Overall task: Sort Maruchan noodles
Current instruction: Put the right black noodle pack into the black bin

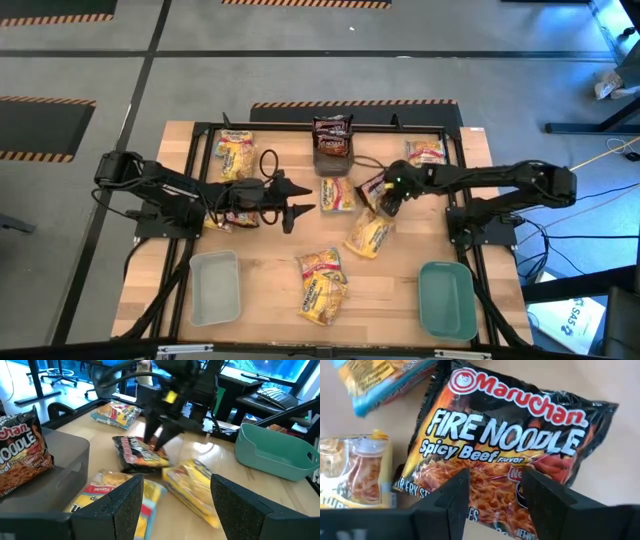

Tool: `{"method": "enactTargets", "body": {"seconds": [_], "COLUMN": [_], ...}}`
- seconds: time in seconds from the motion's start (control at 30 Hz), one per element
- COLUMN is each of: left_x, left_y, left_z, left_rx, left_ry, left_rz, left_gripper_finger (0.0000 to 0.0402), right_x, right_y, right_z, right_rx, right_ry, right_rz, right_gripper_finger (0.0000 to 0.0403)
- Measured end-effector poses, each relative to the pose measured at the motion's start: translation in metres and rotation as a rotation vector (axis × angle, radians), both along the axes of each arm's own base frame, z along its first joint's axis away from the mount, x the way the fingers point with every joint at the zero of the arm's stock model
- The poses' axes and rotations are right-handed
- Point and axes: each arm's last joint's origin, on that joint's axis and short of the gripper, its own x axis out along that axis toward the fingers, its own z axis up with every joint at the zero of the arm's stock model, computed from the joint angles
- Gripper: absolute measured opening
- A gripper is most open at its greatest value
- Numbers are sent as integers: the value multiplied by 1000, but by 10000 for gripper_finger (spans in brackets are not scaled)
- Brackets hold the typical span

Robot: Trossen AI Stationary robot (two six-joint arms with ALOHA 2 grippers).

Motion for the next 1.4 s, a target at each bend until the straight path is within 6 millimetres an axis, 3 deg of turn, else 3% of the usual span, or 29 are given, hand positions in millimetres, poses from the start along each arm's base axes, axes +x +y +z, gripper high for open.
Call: {"method": "enactTargets", "body": {"seconds": [0.27, 0.47, 0.63, 0.77, 1.0, 1.13, 1.4], "left_x": [0, 12, 50, 86, 134, 152, 176], "left_y": [0, 0, -1, 0, 15, 23, 32], "left_z": [1, 3, -5, -10, -29, -43, -75], "left_rx": [-19, -35, -49, -50, -59, -62, -74], "left_ry": [-11, -14, 50, 97, 232, 255, 304], "left_rz": [7, 18, -3, -10, 34, 53, 51], "left_gripper_finger": [225, 225, 225, 225, 225, 224, 225], "right_x": [21, 30, 26, 11, -24, -37, -42], "right_y": [27, 25, 16, 2, -30, -40, -43], "right_z": [11, 26, 38, 42, 33, 20, 13], "right_rx": [58, -17, -113, -136, -45, 77, 67], "right_ry": [-198, -225, -69, 45, 15, -11, -5], "right_rz": [75, 37, -1, -14, -113, -188, -235], "right_gripper_finger": [172, 172, 172, 172, 172, 172, 172]}}
